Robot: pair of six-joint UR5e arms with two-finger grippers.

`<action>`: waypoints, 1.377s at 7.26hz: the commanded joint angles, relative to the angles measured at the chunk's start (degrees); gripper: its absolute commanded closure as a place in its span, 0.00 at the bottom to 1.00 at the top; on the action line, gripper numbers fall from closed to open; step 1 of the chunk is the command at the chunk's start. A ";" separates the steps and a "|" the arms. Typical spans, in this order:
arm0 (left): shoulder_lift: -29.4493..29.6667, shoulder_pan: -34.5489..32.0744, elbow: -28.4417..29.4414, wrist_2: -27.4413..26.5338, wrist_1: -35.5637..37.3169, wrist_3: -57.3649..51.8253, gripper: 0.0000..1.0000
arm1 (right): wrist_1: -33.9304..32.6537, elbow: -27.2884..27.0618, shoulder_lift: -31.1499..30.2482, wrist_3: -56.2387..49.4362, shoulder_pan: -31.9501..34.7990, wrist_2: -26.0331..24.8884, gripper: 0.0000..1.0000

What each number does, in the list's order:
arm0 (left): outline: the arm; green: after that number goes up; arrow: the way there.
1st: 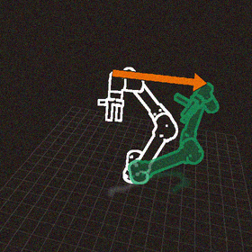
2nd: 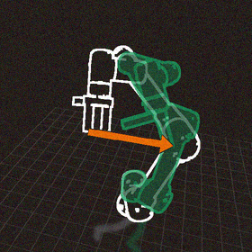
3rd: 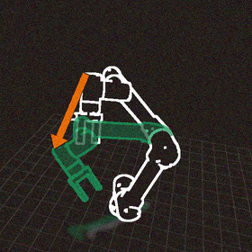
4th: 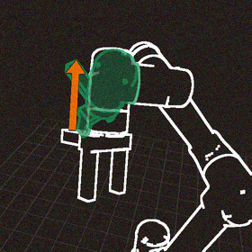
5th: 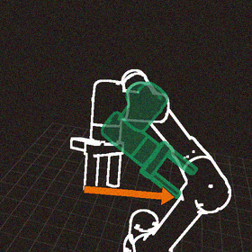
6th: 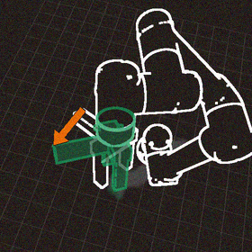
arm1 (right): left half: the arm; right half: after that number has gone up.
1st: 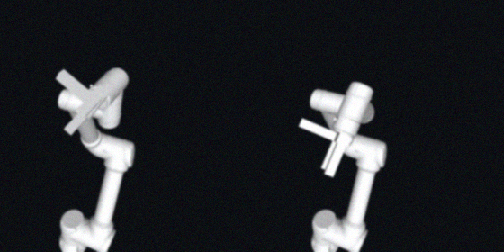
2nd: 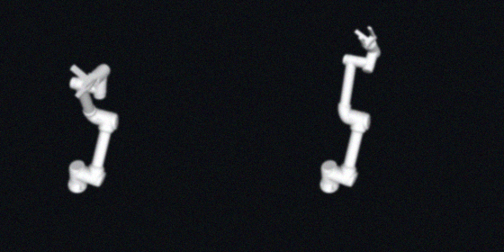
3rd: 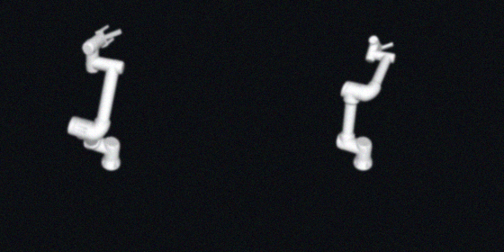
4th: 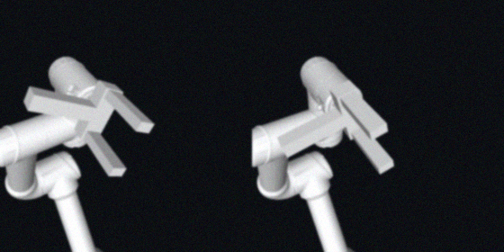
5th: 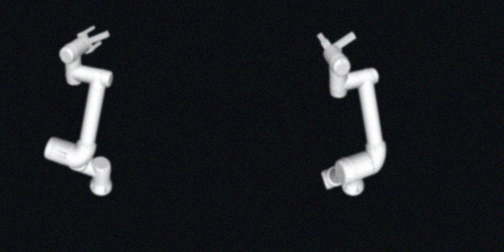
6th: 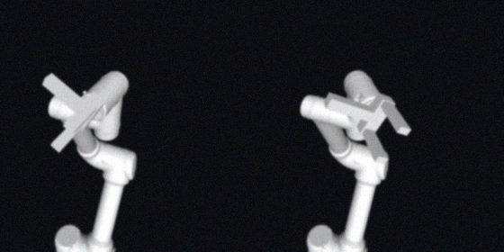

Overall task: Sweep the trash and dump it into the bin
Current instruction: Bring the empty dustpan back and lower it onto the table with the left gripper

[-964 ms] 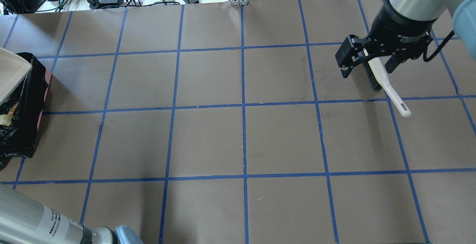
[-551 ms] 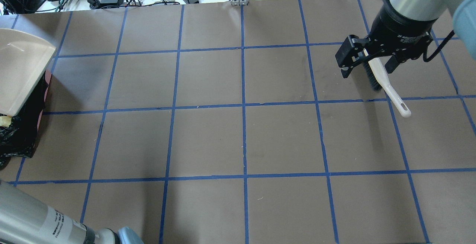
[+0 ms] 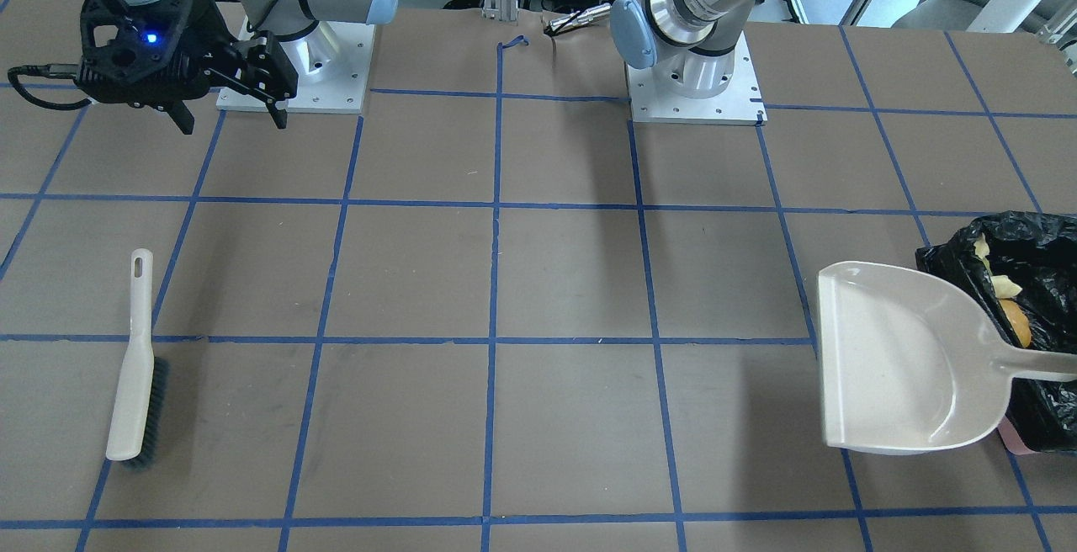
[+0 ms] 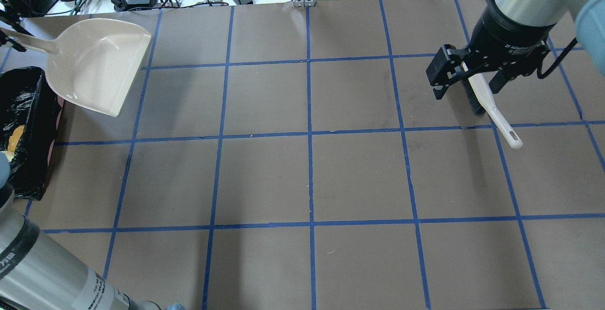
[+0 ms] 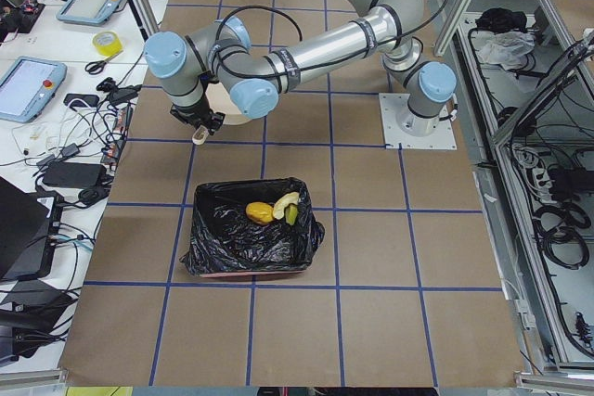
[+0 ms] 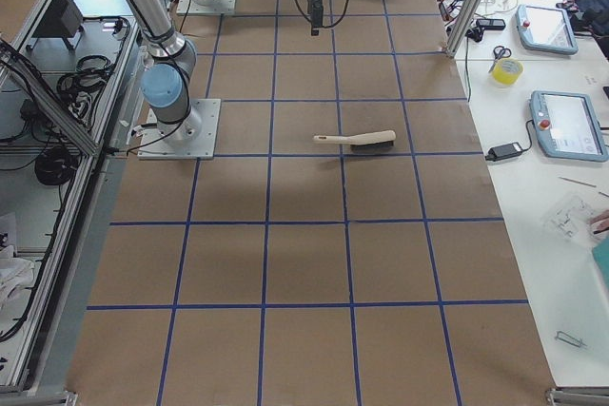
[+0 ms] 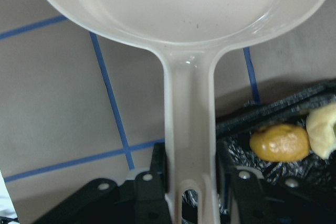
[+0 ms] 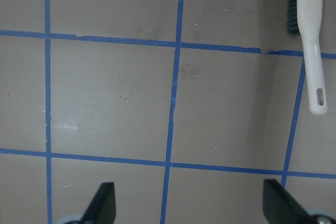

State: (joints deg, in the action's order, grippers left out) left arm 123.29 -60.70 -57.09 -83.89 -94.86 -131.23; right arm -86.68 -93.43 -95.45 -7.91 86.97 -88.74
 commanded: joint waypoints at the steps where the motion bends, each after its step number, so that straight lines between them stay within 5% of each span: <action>1: 0.63 -5.90 -5.20 0.04 6.83 8.15 1.00 | 0.37 0.00 0.00 0.00 -0.13 -0.03 0.00; 6: 5.63 -13.12 -8.13 -0.22 15.83 21.98 1.00 | 0.98 -0.09 0.09 -0.09 -0.39 -0.30 0.00; 10: 6.35 -13.92 -9.97 -0.58 15.93 25.94 1.00 | 0.81 -0.09 0.18 -0.26 -0.57 -0.21 0.00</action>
State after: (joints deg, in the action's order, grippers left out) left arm 129.74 -74.42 -66.23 -84.45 -78.92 -105.69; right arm -85.87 -93.52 -95.28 -8.11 86.41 -88.97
